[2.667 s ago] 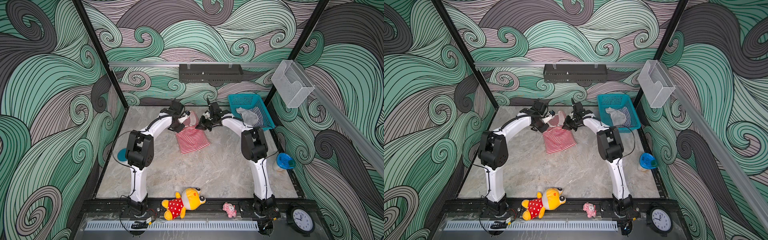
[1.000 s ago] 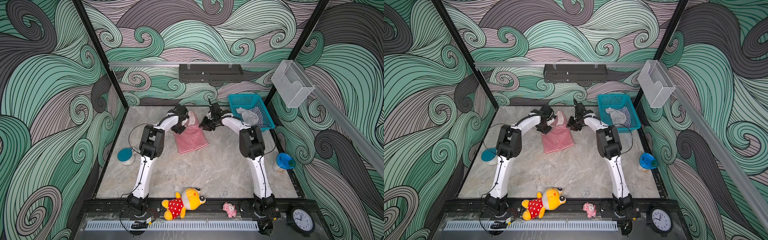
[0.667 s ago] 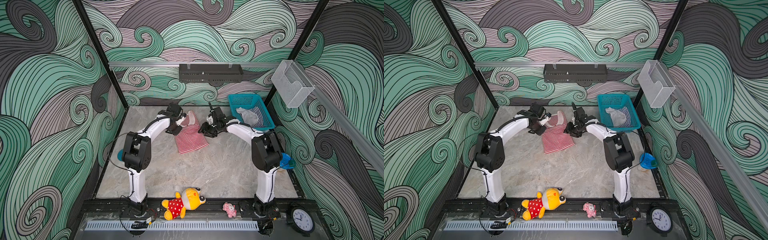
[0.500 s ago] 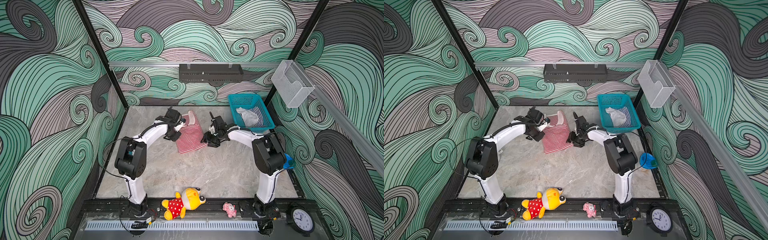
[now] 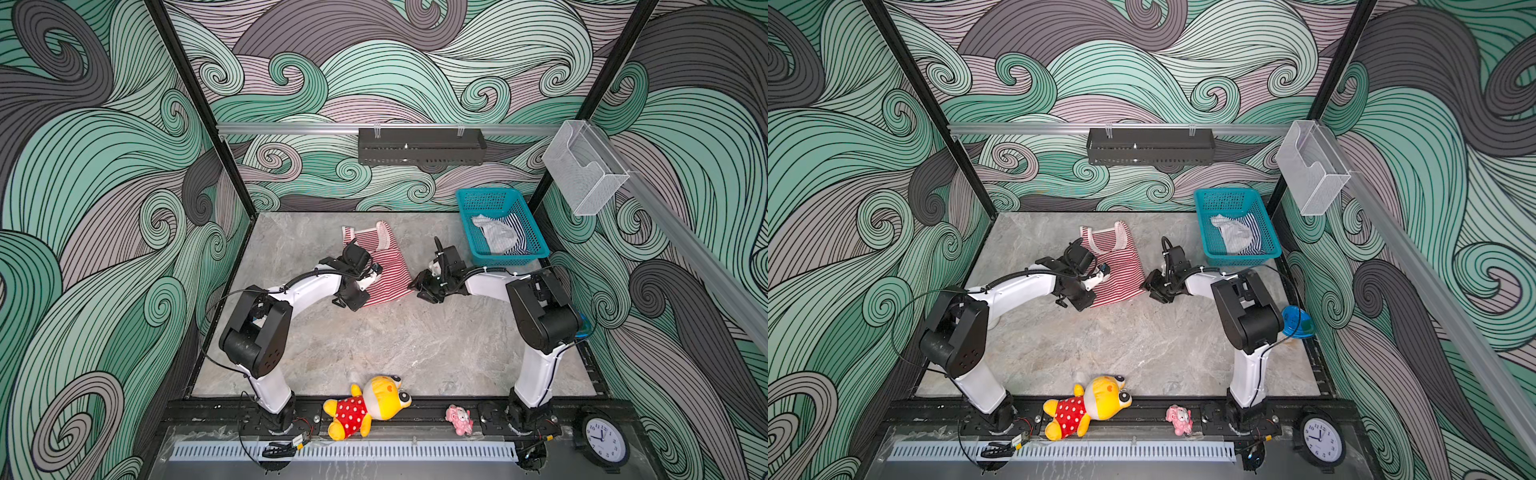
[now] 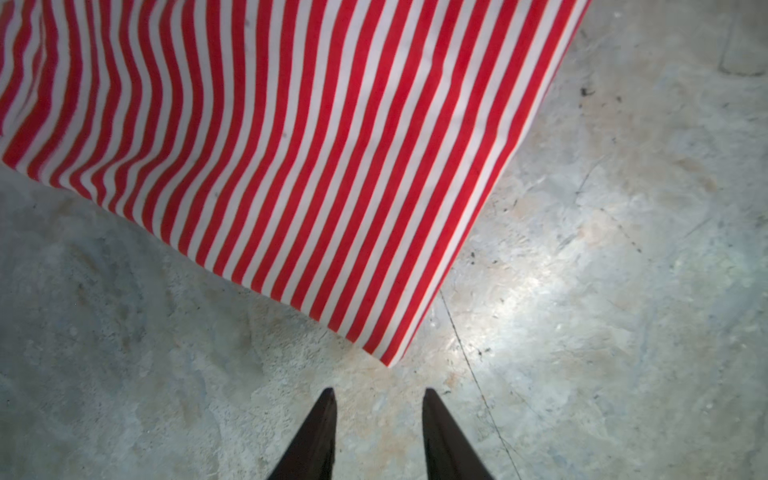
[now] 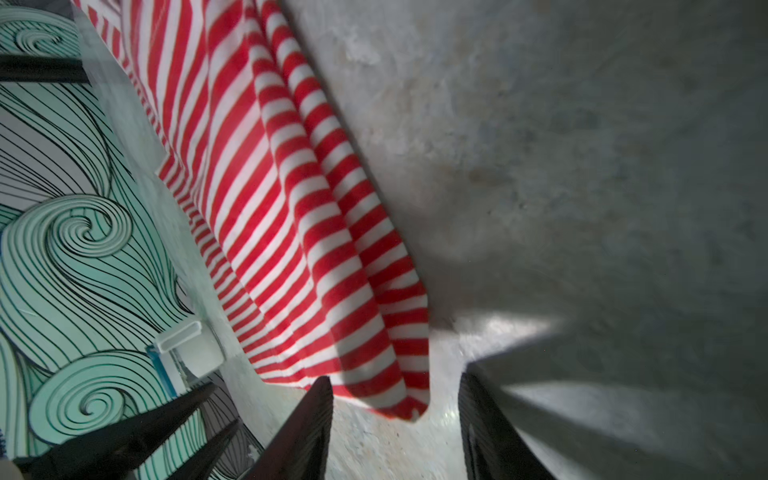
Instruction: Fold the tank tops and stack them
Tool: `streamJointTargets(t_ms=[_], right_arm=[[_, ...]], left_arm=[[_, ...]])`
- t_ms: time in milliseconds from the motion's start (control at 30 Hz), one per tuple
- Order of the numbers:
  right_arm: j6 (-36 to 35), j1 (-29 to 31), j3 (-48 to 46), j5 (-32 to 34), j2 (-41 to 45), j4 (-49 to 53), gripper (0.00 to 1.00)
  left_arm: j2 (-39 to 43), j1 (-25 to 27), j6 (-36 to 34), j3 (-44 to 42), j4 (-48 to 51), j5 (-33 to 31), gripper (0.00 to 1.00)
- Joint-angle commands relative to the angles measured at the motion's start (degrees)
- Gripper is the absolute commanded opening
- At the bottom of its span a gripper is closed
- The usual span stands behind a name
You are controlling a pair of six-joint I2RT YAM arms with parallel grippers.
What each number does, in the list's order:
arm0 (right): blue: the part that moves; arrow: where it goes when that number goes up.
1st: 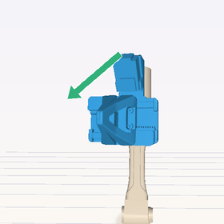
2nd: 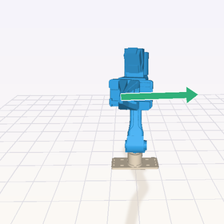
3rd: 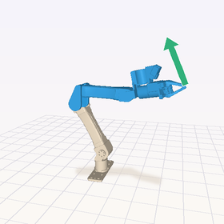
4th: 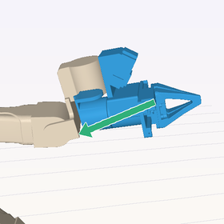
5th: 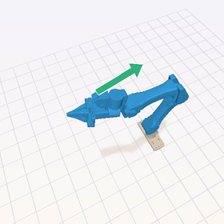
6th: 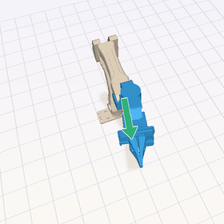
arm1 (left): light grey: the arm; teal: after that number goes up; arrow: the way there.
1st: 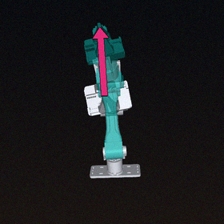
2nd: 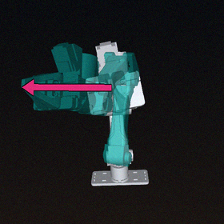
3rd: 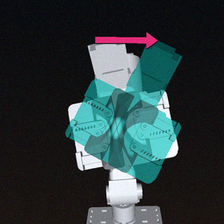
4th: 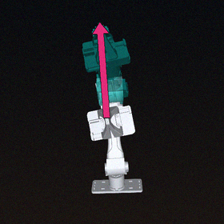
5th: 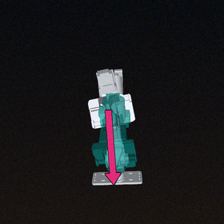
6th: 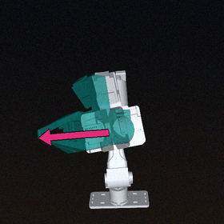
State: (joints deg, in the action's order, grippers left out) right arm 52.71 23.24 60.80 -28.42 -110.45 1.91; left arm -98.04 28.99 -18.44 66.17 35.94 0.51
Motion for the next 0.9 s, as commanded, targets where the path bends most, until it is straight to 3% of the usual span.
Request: streamJointTargets(t_ms=[0,167,367,667,867], right_arm=[[4.70,-0.30,-1.34,-0.09,-3.00,-4.63,0.41],[4.77,-0.44,-2.12,-0.32,-3.45,-5.57,0.30],[5.28,-0.57,-2.98,-0.85,-3.31,-7.05,0.08],[4.07,-0.56,-2.87,-1.19,-2.31,-4.94,0.05],[4.38,-0.57,-3.53,-1.59,-2.13,-5.97,0.05]], left_arm=[[1.18,0.49,0.24,-0.51,-0.71,0.72,0.38],[1.89,0.74,-0.35,-1.98,-1.26,0.89,0.39],[0.51,2.05,-1.91,-3.39,-2.81,-1.71,0.39],[-2.74,5.40,-3.25,-2.94,-6.05,-5.07,0.39],[-7.36,5.81,-4.77,-0.69,-7.12,-12.07,0.39]])
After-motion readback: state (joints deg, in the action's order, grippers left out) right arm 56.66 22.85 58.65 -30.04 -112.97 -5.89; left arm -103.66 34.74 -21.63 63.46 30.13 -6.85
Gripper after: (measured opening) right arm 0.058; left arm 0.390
